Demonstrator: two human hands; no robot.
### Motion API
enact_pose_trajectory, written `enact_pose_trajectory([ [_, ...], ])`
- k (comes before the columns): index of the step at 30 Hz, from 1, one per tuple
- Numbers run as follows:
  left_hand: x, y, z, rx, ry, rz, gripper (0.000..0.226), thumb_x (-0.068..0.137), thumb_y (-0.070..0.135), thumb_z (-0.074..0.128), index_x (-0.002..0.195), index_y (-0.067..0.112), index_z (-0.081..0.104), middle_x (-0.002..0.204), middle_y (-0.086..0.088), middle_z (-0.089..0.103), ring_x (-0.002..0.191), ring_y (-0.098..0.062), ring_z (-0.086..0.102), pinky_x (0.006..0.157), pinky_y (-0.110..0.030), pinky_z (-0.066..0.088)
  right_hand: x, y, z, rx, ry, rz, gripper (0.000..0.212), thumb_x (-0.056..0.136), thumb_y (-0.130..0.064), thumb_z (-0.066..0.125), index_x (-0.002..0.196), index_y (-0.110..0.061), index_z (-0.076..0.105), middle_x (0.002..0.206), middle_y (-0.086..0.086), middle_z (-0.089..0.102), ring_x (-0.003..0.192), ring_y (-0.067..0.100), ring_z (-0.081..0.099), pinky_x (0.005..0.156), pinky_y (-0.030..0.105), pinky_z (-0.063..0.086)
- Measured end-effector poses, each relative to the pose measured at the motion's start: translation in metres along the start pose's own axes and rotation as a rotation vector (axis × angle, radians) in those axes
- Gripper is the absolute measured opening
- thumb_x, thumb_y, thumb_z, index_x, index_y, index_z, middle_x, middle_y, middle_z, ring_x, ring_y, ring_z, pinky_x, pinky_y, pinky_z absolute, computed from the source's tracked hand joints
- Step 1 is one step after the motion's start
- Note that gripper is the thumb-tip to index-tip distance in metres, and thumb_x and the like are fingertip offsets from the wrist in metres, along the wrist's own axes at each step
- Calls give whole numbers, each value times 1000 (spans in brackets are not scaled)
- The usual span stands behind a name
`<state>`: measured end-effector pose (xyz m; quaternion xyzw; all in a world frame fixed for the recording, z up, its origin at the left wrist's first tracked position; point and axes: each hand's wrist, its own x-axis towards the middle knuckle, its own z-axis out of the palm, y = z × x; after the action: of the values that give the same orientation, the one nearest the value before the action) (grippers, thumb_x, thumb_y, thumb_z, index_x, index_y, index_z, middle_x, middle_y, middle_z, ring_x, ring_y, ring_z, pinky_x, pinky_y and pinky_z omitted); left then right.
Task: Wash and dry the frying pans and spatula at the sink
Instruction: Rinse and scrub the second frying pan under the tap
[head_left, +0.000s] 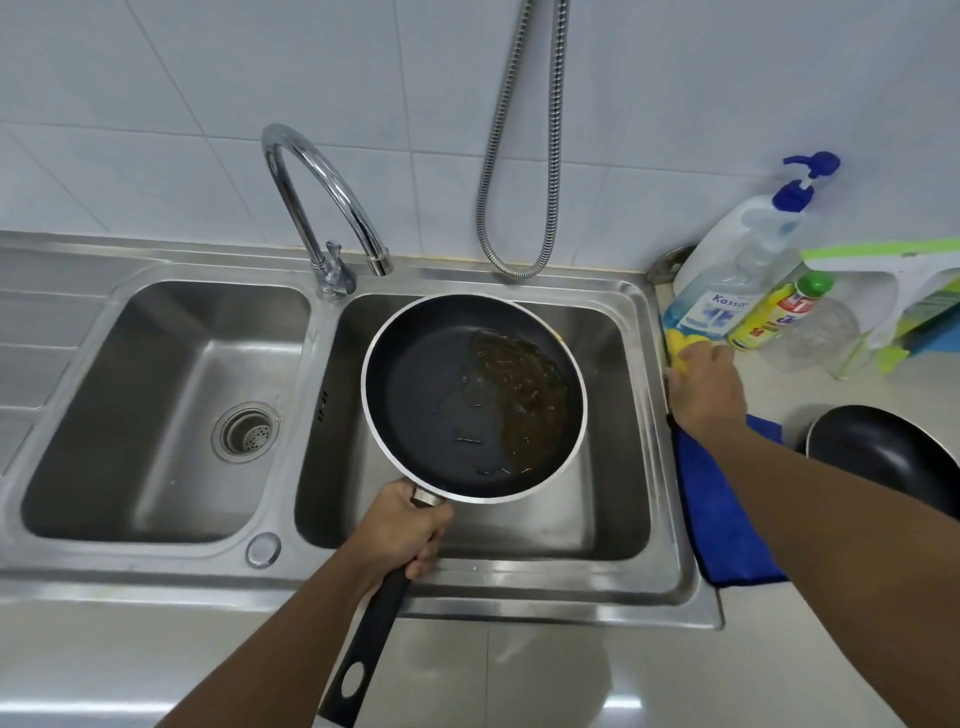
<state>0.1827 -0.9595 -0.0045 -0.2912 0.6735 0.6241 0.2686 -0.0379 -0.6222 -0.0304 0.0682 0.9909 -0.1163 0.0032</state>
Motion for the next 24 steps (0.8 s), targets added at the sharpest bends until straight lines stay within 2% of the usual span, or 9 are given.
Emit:
enact_pose_trajectory([
  [4,1,0,1,1,-10,-5,11,96,5,58,85,3,56,53,-12,45,36,-19,35,37,-25,34,0,-3,-2,-133,129,-82,31,95,-32,62,114,-8,63,114,20,60,108,37,54,98,50,44],
  [6,0,0,0,1,-13,-7,11,96,5,58,85,3,56,55,-14,46,37,-19,36,37,-26,35,-7,-19,-2,-49,178,-168,26,94,-25,60,114,-8,63,112,18,61,107,33,54,96,45,44],
  [9,-2,1,-2,-17,-22,-7,11,96,5,57,85,3,56,56,-15,46,37,-20,36,38,-25,36,-19,-67,0,211,91,-441,23,93,-9,57,116,-12,62,112,9,60,106,22,54,93,35,46],
  [11,-4,2,-4,-26,-29,-3,13,96,5,57,83,4,55,55,-14,45,37,-20,36,38,-25,35,-20,-113,-3,307,15,-624,27,94,-5,54,118,-15,62,112,5,60,106,18,54,94,38,49],
  [15,-8,3,-12,-77,-46,-18,20,95,0,55,77,7,50,50,-10,44,34,-18,35,36,-25,34,-12,-222,-20,251,-145,-878,43,96,-1,46,135,-18,54,133,3,56,120,18,52,101,30,44],
  [18,-3,-1,-18,-85,-40,-11,14,95,2,56,83,7,49,49,-10,45,34,-18,36,36,-25,33,-2,-296,-26,218,-341,-893,55,94,5,43,144,-17,47,144,5,52,128,20,50,101,30,41],
  [20,1,-2,-23,-77,-37,-11,10,94,4,56,87,7,50,49,-8,46,34,-17,37,36,-26,34,5,-335,-24,234,-466,-862,51,93,6,47,143,-6,48,143,15,54,131,30,52,106,38,43],
  [22,5,-3,-26,-85,-43,-13,8,94,4,56,89,7,52,49,-8,46,34,-16,37,36,-26,33,9,-361,-19,222,-480,-878,50,101,-3,48,150,-4,41,151,18,47,140,33,44,113,37,38],
  [24,8,-4,-30,-96,-45,-11,9,94,3,56,88,7,52,49,-7,44,34,-16,35,36,-26,32,8,-376,-18,230,-467,-875,48,109,-16,42,154,-5,34,159,18,35,147,33,34,113,35,34],
])
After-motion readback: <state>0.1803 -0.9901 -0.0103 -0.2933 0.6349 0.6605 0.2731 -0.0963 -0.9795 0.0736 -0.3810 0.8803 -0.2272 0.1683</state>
